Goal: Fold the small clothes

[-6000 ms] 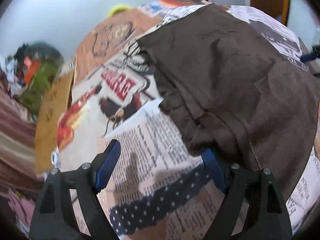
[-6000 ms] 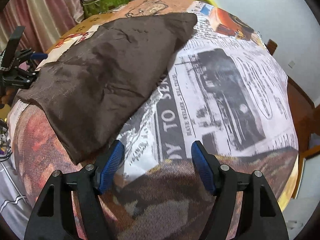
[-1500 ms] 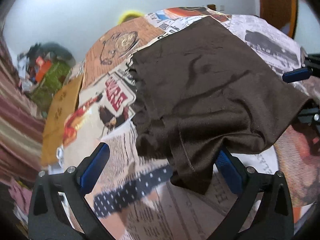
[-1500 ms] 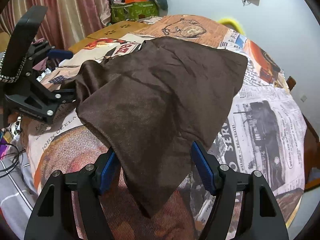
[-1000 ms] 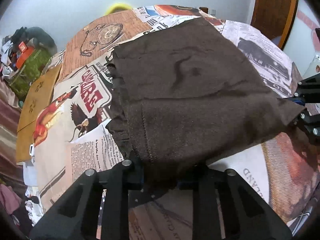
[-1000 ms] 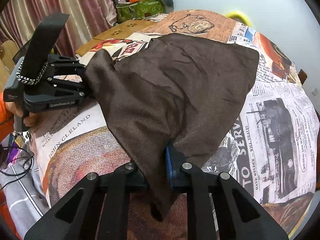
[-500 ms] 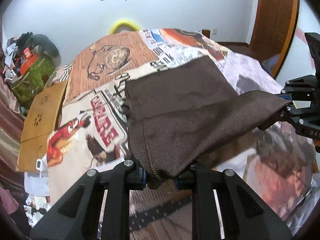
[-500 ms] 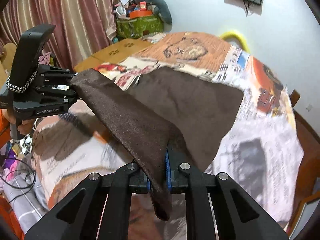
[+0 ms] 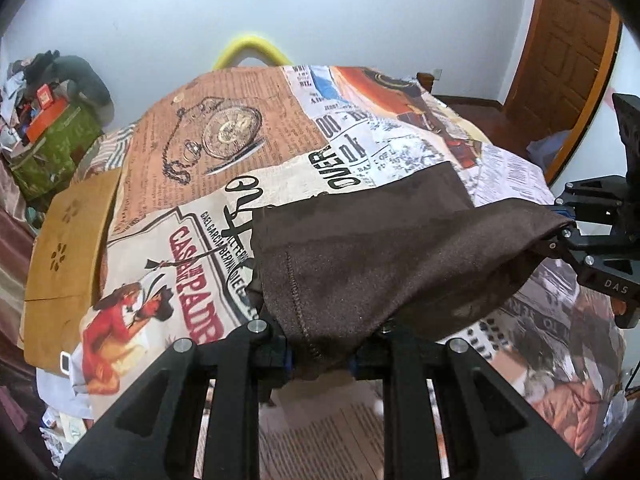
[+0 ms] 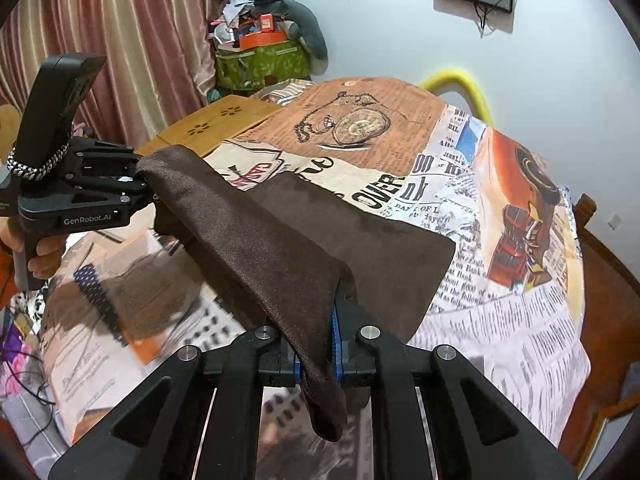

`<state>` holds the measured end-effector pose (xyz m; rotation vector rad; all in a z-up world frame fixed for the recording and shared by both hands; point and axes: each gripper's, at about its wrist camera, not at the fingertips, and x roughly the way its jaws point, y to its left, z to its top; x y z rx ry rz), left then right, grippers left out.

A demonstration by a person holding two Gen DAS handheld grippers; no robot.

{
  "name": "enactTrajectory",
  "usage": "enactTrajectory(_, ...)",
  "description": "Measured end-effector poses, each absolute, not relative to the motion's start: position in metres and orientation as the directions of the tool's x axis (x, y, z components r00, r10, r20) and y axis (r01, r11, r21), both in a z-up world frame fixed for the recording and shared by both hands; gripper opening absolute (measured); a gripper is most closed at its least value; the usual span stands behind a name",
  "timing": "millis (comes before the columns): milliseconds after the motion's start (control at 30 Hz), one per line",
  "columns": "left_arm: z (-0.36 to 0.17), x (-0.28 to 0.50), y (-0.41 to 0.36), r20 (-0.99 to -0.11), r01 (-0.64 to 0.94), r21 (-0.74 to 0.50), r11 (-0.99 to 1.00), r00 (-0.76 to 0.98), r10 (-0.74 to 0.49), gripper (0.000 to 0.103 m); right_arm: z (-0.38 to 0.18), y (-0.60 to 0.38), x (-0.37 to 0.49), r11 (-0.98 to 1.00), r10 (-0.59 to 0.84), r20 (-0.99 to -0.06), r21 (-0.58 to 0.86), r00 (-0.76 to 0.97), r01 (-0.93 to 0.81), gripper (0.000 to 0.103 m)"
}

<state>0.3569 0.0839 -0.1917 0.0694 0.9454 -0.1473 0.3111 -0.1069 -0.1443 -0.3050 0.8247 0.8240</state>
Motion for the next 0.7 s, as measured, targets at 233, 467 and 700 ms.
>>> enactTrajectory(233,-0.224,0.399,0.094,-0.854,0.141,-0.05,0.989,0.508,-0.116,0.019,-0.168,-0.096,0.353,0.657,0.494,-0.8,0.086,0.342,-0.749,0.01)
enactTrajectory(467,-0.254,0.428,0.098,-0.89,0.119,-0.042,0.992,0.447,-0.091,0.029,-0.178,-0.098,0.387,0.681,0.48,-0.821,0.127,0.309,-0.721,0.036)
enactTrajectory(700,-0.242,0.43,0.098,-0.853,0.099,0.049,0.994,0.521,-0.01,0.069,-0.168,-0.121,0.4,0.737,0.478,-0.793,0.127,0.379,-0.664,0.048)
